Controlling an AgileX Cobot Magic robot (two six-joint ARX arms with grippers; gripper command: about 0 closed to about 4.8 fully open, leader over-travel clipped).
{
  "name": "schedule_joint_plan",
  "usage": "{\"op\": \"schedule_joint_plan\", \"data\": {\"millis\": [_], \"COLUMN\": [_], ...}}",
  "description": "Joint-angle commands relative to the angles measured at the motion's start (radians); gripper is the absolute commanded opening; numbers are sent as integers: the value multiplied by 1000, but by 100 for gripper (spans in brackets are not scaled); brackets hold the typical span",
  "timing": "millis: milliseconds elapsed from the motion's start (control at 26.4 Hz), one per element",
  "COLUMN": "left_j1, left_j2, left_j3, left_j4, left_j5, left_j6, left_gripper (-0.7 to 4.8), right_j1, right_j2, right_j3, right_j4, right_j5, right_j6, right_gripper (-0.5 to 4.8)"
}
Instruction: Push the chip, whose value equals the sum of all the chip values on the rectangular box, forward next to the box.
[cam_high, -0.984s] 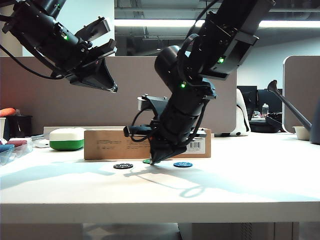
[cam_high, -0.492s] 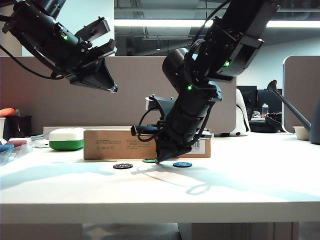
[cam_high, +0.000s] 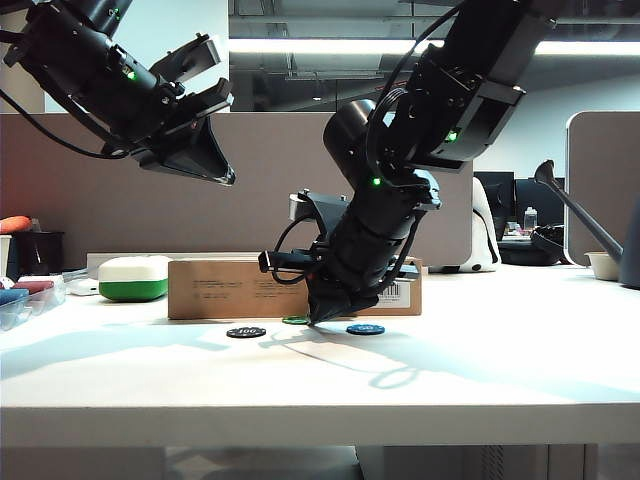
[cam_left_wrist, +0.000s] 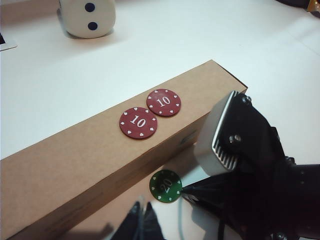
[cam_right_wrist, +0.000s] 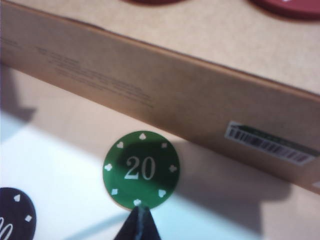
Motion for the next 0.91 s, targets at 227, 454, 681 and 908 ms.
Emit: {"op": "schedule_joint_plan", "data": {"millis": [227, 454, 681, 908], "left_j1": [-1, -1, -1, -1], "left_j2": [-3, -3, -3, -3], "left_j3": [4, 4, 4, 4], "left_j4": [13, 13, 13, 13], "left_j5": [6, 6, 6, 6], "left_j6": [0, 0, 0, 0], "left_gripper": [-5, -5, -5, -5], "right_j1": [0, 0, -1, -1], "right_j2": [10, -53, -160, -268], "right_j3": [-16, -16, -16, -16], "right_j4": [-90, -126, -200, -270], "right_j5": [-3, -24, -17, -17], "right_j6": [2, 2, 2, 2], "right_gripper": [-6, -6, -6, -6]}}
